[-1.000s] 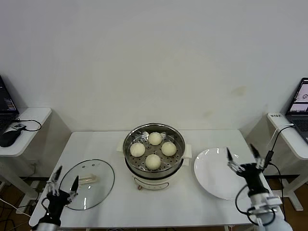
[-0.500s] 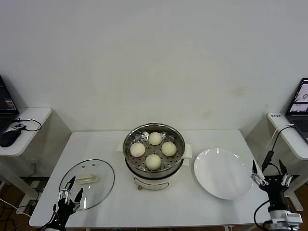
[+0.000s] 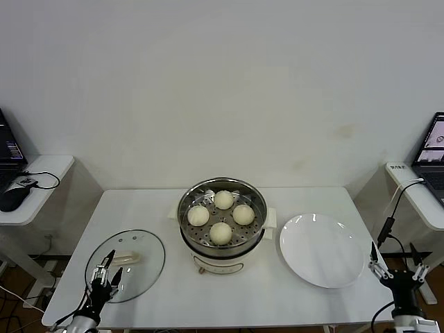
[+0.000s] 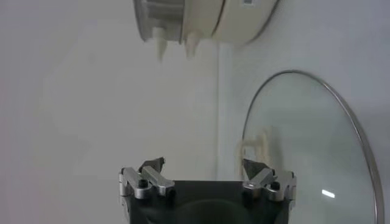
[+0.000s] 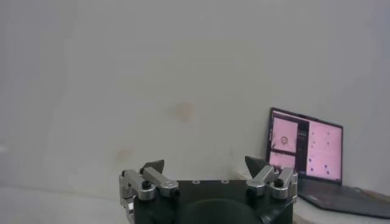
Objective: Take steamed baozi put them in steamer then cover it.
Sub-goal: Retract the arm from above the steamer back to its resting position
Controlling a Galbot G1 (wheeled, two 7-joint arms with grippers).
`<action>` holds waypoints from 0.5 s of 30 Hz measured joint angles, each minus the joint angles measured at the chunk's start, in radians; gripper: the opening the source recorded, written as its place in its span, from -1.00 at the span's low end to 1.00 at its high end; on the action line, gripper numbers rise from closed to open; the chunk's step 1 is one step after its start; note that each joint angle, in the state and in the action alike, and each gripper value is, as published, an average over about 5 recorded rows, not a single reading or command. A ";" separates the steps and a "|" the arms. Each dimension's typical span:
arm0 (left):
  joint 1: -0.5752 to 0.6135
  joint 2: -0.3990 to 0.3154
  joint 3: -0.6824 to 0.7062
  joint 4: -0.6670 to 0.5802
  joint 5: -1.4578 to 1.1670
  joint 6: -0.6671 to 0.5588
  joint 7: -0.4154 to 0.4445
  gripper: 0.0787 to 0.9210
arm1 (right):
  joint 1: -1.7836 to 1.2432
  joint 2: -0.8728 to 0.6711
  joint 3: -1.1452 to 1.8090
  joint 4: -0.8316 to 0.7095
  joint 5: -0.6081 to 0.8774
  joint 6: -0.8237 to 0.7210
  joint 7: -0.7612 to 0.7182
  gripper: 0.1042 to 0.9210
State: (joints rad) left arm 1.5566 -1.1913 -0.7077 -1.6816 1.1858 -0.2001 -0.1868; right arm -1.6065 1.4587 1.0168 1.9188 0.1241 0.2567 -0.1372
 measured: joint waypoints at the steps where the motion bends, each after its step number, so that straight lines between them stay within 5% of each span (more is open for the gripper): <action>1: -0.010 0.002 0.002 0.011 0.001 0.000 0.000 0.77 | -0.001 0.002 0.001 -0.001 -0.002 0.001 0.000 0.76; 15: -0.146 0.020 0.040 0.131 0.015 0.010 0.016 0.77 | -0.004 0.016 0.007 -0.024 -0.025 0.010 -0.001 0.76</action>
State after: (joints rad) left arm 1.4108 -1.1716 -0.6677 -1.5507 1.2009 -0.1896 -0.1705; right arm -1.6102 1.4747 1.0234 1.8947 0.0990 0.2666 -0.1382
